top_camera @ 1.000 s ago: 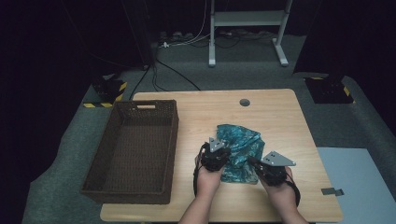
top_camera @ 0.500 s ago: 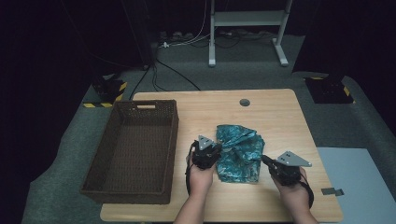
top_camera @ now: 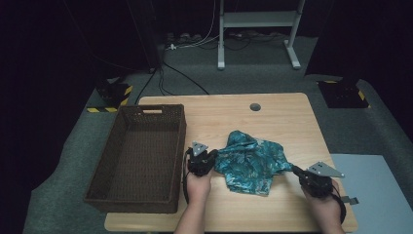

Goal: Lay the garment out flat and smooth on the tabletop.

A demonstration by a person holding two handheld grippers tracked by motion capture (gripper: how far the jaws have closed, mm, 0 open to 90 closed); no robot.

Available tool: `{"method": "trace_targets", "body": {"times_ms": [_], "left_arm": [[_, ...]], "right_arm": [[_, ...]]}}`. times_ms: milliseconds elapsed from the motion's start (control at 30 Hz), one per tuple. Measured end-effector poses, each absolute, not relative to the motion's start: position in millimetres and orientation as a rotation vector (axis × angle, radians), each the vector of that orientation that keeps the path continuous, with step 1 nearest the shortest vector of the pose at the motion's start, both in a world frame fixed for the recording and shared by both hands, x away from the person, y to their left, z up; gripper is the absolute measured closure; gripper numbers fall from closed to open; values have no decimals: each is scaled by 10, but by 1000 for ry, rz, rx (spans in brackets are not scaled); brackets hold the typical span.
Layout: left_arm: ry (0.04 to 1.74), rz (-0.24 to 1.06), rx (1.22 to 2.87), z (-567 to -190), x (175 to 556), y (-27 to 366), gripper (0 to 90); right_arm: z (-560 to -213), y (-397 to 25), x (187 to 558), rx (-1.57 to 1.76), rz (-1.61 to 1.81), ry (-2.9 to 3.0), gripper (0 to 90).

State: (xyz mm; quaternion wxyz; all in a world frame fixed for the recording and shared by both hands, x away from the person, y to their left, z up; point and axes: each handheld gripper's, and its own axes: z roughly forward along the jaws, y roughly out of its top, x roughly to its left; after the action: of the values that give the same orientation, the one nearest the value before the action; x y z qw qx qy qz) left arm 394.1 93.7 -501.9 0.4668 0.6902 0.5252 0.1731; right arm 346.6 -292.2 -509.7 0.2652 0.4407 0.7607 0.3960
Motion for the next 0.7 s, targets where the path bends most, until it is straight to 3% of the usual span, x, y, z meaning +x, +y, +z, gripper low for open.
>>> {"method": "trace_targets", "body": {"times_ms": [433,533,700], "left_arm": [[1360,410,1719,-5211,3965,970,878],[1373,431,1722,-5220,3949,972,835],[1351,462,1714,-5152,3890,961,760]], "right_arm": [[-5111,-3349,3482,1260,999,1998,900],[-5129,-3357,3469,1261,1001,2009,895],[-5109,-3325,3399,1249,1028,2007,786]]}}
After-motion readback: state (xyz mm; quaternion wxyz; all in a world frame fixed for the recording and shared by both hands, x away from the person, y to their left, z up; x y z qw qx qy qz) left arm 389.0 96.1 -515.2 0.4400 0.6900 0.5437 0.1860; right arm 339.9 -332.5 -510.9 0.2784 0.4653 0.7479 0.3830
